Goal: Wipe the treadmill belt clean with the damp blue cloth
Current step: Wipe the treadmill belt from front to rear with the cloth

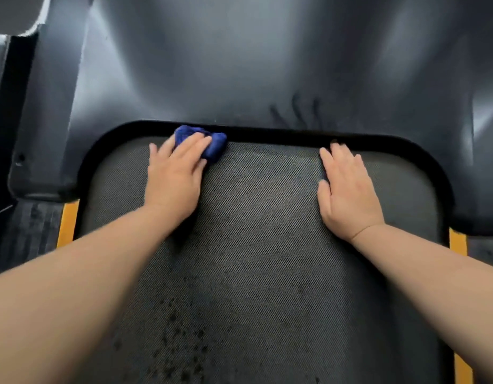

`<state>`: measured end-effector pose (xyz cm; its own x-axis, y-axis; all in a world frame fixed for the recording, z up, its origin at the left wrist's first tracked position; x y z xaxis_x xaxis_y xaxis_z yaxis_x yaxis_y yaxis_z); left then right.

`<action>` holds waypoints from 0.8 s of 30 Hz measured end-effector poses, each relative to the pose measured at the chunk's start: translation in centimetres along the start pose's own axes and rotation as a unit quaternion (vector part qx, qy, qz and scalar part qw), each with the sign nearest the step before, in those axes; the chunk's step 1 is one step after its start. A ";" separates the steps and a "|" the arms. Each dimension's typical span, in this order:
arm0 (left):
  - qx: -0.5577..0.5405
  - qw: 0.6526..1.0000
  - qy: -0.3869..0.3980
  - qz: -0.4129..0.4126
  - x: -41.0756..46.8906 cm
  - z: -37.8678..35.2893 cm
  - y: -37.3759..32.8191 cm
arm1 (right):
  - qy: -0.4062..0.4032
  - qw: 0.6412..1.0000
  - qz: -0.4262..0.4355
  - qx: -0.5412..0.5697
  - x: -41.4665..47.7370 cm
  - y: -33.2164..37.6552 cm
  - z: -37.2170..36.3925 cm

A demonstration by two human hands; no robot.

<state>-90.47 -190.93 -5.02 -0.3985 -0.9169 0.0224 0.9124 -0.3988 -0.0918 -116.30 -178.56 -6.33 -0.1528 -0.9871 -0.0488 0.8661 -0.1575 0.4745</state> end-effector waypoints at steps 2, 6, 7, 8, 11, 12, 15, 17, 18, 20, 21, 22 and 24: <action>-0.037 0.997 0.008 0.064 -0.4 -0.2 -2.3 | 0.004 1.000 -0.003 -0.008 0.1 -0.1 0.0; -0.102 0.991 0.024 -0.087 -4.0 -0.5 -13.1 | 0.016 1.000 0.004 -0.009 0.2 0.0 0.1; -0.112 0.980 0.040 -0.157 -4.9 -0.8 -14.1 | 0.015 1.000 0.003 -0.006 0.1 -0.2 0.2; -0.114 0.971 0.047 -0.206 -5.2 -0.9 -13.7 | 0.013 1.000 0.005 0.001 0.1 -0.2 0.2; -0.069 0.973 0.020 -0.218 -2.9 -0.5 -7.6 | 0.001 1.000 0.011 0.012 0.2 -0.1 0.3; -0.063 0.986 0.021 -0.153 -1.6 -0.4 -4.7 | -0.001 1.000 0.011 0.013 0.2 -0.2 0.4; -0.087 0.994 0.013 0.061 0.1 0.1 0.2 | 0.002 1.000 0.014 0.005 0.1 -0.2 0.2; -0.074 0.990 0.013 0.119 -2.1 0.6 -3.1 | 0.010 1.000 0.013 0.003 0.0 -0.1 0.1; -0.072 0.993 0.012 0.095 -3.9 0.7 -5.8 | 0.013 1.000 0.013 0.000 0.0 -0.1 0.2; -0.080 0.995 0.028 -0.044 -8.1 0.0 -11.2 | 0.014 1.000 0.015 -0.007 0.1 0.0 0.2; -0.081 0.989 0.042 -0.115 -9.7 -0.3 -12.5 | 0.014 1.000 0.016 -0.009 0.1 0.0 0.2; -0.078 0.982 0.046 -0.167 -10.2 -0.5 -12.4 | 0.015 1.000 0.016 -0.008 0.2 0.0 0.2; -0.029 0.972 0.028 -0.232 -8.4 -0.6 -10.4 | 0.008 1.000 0.014 -0.001 0.3 0.1 0.3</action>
<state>-96.62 -179.05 -4.88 -0.7719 -0.6353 0.0219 0.6267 -0.7663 -0.1415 -116.39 -178.85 -6.03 -0.1213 -0.9914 -0.0492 0.8707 -0.1300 0.4742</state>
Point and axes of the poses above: each hand's wrist, its own x-axis towards the middle knuckle, its own z-axis out of the back of the hand, y = z × x, the point moved 5 cm from there along x, towards the middle knuckle, and after that the axes turned 12 degrees about x, right-handed, at the moved point
